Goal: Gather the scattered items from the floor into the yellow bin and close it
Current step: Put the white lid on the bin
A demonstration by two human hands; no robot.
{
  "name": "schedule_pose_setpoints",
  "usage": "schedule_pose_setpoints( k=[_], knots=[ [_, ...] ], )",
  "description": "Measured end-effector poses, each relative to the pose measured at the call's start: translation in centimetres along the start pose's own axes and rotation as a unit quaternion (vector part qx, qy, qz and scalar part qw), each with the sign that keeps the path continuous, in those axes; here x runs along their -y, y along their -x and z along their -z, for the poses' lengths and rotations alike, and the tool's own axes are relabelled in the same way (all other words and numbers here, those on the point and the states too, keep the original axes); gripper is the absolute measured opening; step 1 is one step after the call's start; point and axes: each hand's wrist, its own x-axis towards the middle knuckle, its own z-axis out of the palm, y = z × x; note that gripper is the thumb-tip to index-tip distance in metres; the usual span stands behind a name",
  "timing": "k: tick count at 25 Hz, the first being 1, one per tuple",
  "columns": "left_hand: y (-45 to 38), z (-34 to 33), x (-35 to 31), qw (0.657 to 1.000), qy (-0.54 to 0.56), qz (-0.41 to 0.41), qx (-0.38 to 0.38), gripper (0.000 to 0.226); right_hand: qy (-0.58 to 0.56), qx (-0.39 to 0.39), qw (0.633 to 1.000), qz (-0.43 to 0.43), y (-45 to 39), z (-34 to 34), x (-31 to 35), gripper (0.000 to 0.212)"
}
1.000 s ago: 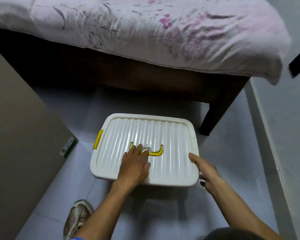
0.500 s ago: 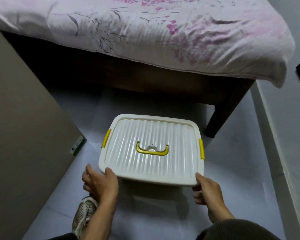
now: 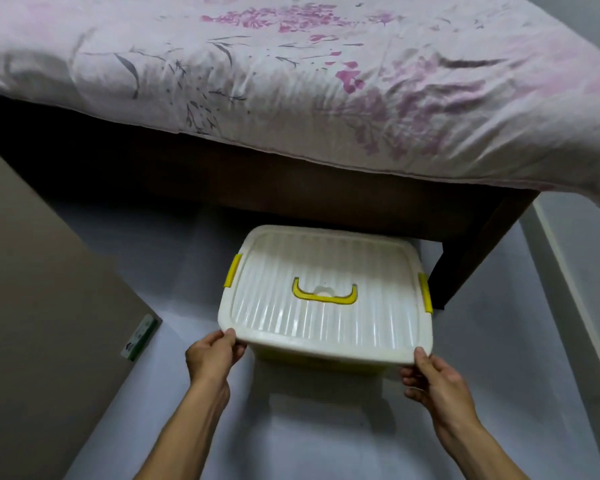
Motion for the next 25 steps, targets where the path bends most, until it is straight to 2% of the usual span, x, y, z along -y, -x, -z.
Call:
schedule_pose_setpoints(
  k=[5, 10, 14, 16, 20, 24, 25],
  knots=[
    [-6.7, -10.5, -4.3, 0.996, 0.009, -0.038, 0.074, 0.012, -0.011, -0.028, 0.999, 0.022, -10.1, -3.1, 6.4, 0.023],
    [-12.3, -18.2, -8.2, 0.994, -0.013, -0.055, 0.09, 0.016, 0.007, -0.032, 0.999, 0.018, -16.6, -5.8, 10.4, 0.031],
    [-14.3, -20.5, -9.6, 0.989, -0.017, -0.045, 0.136, 0.02, -0.004, -0.035, 0.999, 0.019, -18.8, -6.7, 11.4, 0.027],
    [-14.7, -20.9, -10.2, 0.99, -0.012, -0.053, 0.126, 0.015, -0.006, -0.032, 0.999, 0.018, -19.2, -6.9, 11.4, 0.025],
    [-15.0, -21.5, -10.4, 0.99, 0.021, -0.042, 0.134, 0.029, -0.012, -0.026, 0.999, 0.018, -19.7, -7.2, 11.3, 0.022],
    [-15.0, -21.6, -10.5, 0.99, 0.008, -0.043, 0.132, 0.008, -0.015, -0.026, 0.999, 0.015, -19.9, -7.4, 12.1, 0.019],
    [-15.1, -21.7, -10.6, 0.99, -0.008, -0.039, 0.136, 0.013, -0.009, -0.028, 1.0, 0.009, -19.9, -7.5, 12.4, 0.018]
  ],
)
